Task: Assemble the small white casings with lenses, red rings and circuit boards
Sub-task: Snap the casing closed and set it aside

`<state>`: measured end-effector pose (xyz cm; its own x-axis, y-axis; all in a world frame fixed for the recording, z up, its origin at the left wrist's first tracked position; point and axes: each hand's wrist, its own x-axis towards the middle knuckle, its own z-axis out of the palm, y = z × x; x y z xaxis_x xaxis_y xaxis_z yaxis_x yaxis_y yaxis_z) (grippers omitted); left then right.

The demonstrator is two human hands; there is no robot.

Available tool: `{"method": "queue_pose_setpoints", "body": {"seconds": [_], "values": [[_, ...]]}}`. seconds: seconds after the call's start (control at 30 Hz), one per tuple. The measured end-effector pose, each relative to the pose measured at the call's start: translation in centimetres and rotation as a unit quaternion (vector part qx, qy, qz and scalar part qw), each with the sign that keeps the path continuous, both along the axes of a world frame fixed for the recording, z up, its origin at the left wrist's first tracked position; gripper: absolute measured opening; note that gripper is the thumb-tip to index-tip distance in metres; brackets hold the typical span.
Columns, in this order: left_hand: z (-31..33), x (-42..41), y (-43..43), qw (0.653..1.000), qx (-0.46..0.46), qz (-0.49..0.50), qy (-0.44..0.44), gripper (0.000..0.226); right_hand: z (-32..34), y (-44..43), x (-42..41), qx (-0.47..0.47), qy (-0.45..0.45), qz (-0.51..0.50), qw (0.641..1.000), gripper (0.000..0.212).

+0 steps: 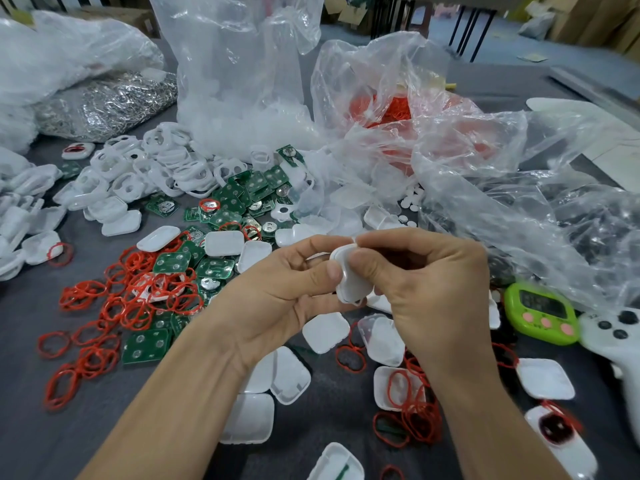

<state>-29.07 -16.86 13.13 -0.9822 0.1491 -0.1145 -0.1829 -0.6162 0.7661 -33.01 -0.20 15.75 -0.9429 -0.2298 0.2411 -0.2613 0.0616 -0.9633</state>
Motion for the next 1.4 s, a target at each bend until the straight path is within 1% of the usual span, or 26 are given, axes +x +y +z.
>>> {"method": "queue_pose_setpoints", "body": {"seconds": [0.07, 0.1, 0.17, 0.2, 0.27, 0.33, 0.37, 0.43, 0.53, 0.67, 0.77, 0.83, 0.97, 1.07, 1.17, 1.27, 1.33, 1.4], "values": [[0.0, 0.0, 0.0, 1.0, -0.006, 0.008, 0.007, 0.048, -0.1, -0.2, 0.1, -0.036, -0.042, -0.012, 0.998, 0.014], [0.0, 0.1, 0.1, 1.0, -0.008, 0.009, 0.011, 0.047, -0.2, -0.2, 0.2, -0.063, -0.079, -0.008, 0.995, 0.018], [0.0, 0.1, 0.1, 1.0, -0.007, 0.012, 0.015, 0.043, -0.3, -0.2, 0.0, -0.096, -0.146, 0.009, 0.985, 0.033], [0.0, 0.2, 0.1, 1.0, -0.002, 0.017, 0.012, 0.043, -0.2, -0.2, -0.1, -0.096, -0.173, 0.023, 0.98, 0.038], [0.0, 0.3, 0.0, 1.0, 0.012, 0.024, 0.005, 0.05, 0.0, -0.2, -0.3, -0.086, -0.218, 0.07, 0.97, 0.042], [0.1, 0.5, -0.1, 1.0, 0.01, 0.021, 0.005, 0.057, 0.1, 0.0, -0.5, -0.086, -0.24, 0.111, 0.961, 0.04], [0.1, 0.5, -0.2, 1.0, -0.001, 0.02, 0.004, 0.055, 0.1, 0.1, -0.6, -0.095, -0.241, 0.124, 0.958, 0.039], [0.3, 0.5, -0.2, 0.998, -0.048, 0.029, -0.003, 0.045, 0.1, 0.1, -0.5, -0.117, -0.231, 0.127, 0.957, 0.033], [0.5, 0.5, 0.3, 0.987, -0.14, 0.076, -0.012, 0.038, 0.0, -0.1, -0.5, -0.107, -0.174, 0.072, 0.976, 0.028], [0.3, 0.5, 1.6, 0.941, -0.266, 0.21, 0.004, 0.027, -0.9, -0.3, -0.6, -0.052, -0.079, 0.002, 0.996, 0.007], [0.2, 0.4, 1.8, 0.917, -0.309, 0.251, 0.009, 0.017, -1.5, -0.5, -0.5, -0.008, -0.029, -0.009, 1.0, 0.008], [0.0, 0.4, 1.6, 0.9, -0.339, 0.274, 0.006, 0.021, -1.7, -0.5, -0.6, 0.011, -0.03, 0.002, 0.999, 0.007], [-0.2, 0.4, 1.2, 0.883, -0.363, 0.297, 0.008, 0.029, -1.9, -0.5, -0.9, 0.005, -0.058, 0.026, 0.998, 0.013], [-0.3, 0.4, 1.4, 0.874, -0.38, 0.304, 0.011, 0.029, -2.0, -0.6, -0.9, 0.006, -0.049, 0.023, 0.999, 0.013], [-0.4, 0.5, 1.7, 0.871, -0.374, 0.319, 0.008, 0.022, -2.2, -0.8, -0.8, 0.013, -0.04, 0.014, 0.999, 0.01], [-0.6, 0.6, 1.9, 0.855, -0.392, 0.34, 0.002, 0.021, -2.2, -1.0, -0.6, 0.026, -0.024, 0.003, 0.999, 0.01], [-0.7, 0.7, 1.9, 0.845, -0.405, 0.348, 0.0, 0.022, -2.3, -1.1, -0.4, 0.028, -0.008, -0.001, 1.0, 0.012], [-0.7, 0.7, 1.9, 0.839, -0.415, 0.351, -0.002, 0.022, -2.3, -1.2, -0.2, 0.031, -0.002, -0.008, 0.999, 0.018]]}}
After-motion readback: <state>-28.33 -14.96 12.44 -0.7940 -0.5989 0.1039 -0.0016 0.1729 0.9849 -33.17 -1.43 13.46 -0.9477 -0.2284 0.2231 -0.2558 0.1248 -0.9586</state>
